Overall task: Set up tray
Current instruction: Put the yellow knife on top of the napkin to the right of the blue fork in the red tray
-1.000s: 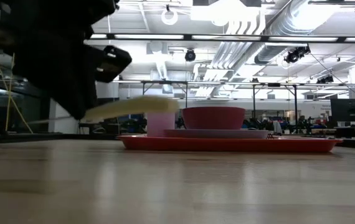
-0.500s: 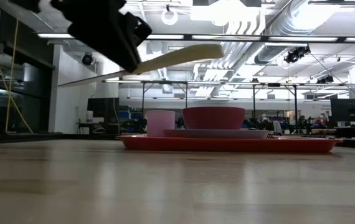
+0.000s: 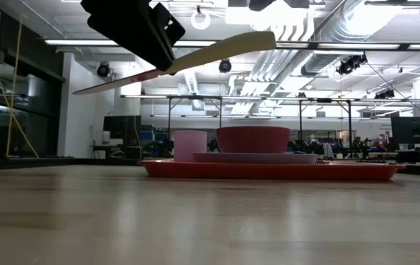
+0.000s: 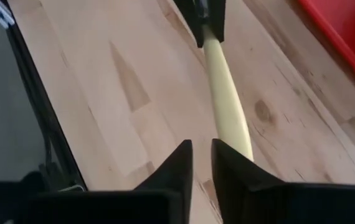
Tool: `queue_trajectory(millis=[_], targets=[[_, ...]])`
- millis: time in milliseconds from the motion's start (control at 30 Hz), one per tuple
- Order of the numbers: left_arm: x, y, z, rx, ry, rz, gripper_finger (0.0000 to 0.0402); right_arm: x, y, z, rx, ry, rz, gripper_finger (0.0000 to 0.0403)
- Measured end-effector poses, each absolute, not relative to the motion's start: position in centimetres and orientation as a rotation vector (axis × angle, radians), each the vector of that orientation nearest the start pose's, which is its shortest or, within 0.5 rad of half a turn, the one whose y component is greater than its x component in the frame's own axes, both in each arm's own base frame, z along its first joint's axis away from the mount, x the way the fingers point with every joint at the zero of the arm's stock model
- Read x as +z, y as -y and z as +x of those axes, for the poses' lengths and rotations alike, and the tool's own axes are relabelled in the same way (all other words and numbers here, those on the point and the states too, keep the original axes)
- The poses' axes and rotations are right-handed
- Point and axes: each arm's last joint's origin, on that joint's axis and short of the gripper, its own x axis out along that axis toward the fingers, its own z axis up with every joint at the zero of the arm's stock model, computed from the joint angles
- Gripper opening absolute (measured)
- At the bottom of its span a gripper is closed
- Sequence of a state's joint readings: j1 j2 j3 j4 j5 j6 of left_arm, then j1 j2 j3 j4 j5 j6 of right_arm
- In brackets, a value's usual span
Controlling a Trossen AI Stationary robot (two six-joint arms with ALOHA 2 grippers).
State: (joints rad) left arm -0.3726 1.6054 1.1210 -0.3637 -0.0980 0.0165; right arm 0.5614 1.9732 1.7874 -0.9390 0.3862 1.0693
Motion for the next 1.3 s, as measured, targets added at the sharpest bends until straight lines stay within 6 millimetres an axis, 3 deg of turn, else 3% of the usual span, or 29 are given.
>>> queue_trajectory(millis=[400,767,1300], targets=[[23.5,12.1,31.7,-0.258,-0.806,0.187,0.0051,27.4,-18.6,37.3,-0.287,-1.027,0.412,0.0118],[23.6,12.1,31.7,-0.258,-0.803,0.186,0.0051,27.2,-16.8,38.3,-0.231,-1.065,0.411,0.0124],[23.6,12.1,31.7,-0.257,-0.803,0.187,0.0051,26.6,-16.3,38.4,-0.236,-1.114,0.394,0.0124]])
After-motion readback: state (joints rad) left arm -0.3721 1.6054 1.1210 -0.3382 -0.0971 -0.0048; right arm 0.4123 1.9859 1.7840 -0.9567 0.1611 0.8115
